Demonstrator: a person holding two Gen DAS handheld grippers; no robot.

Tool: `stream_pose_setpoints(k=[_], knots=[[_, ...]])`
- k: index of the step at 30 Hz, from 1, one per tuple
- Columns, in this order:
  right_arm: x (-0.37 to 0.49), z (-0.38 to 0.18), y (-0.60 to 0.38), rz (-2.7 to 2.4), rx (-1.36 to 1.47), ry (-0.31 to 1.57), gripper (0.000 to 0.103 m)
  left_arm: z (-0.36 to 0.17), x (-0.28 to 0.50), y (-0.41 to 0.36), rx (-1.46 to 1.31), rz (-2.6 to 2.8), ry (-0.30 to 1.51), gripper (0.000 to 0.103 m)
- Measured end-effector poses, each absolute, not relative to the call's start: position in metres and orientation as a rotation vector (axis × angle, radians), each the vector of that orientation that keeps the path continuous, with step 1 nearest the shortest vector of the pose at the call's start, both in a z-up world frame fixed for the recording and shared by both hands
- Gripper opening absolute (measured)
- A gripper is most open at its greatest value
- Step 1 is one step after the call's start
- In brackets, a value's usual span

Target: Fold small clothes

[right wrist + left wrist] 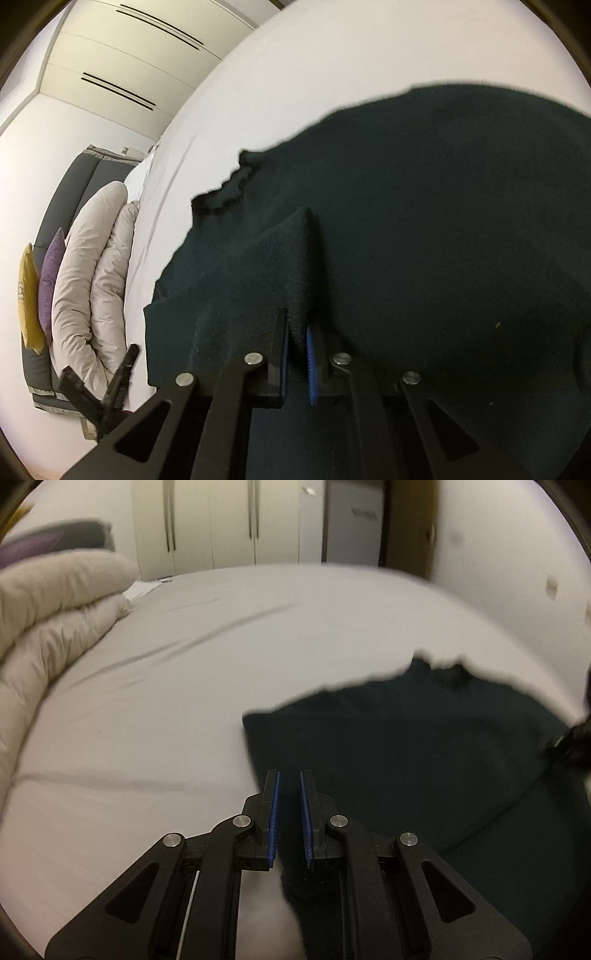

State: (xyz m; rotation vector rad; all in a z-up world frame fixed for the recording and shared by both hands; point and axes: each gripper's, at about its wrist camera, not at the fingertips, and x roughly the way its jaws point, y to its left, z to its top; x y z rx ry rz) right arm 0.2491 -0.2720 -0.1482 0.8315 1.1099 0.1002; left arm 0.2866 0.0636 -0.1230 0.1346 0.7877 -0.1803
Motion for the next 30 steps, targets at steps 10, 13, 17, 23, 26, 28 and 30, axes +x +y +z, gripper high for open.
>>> stream_pose_setpoints(k=[10,13,17,23,26,28,30], knots=[[0.236,-0.149,-0.291,0.019,0.876,1.064,0.01,-0.146,0.287,0.042,0.32,-0.103,0.834,0.01],[0.225,-0.127,-0.291,-0.097,0.796,1.001,0.016,-0.148,0.287,0.042,0.304,-0.107,0.838,0.01],[0.237,-0.106,-0.252,0.11,0.784,0.945,0.016,-0.151,0.289,0.039,0.322,-0.096,0.83,0.01],[0.283,-0.145,-0.217,0.223,0.86,1.023,0.034,-0.151,0.29,0.041,0.323,-0.095,0.828,0.01],[0.274,-0.172,-0.249,0.195,0.99,0.993,0.0,-0.151,0.29,0.042,0.319,-0.097,0.829,0.01],[0.254,-0.179,-0.282,0.147,1.085,0.93,0.0,-0.15,0.29,0.042,0.319,-0.097,0.828,0.01],[0.227,-0.174,-0.318,0.041,1.079,0.867,0.004,-0.151,0.289,0.042,0.321,-0.093,0.826,0.01]])
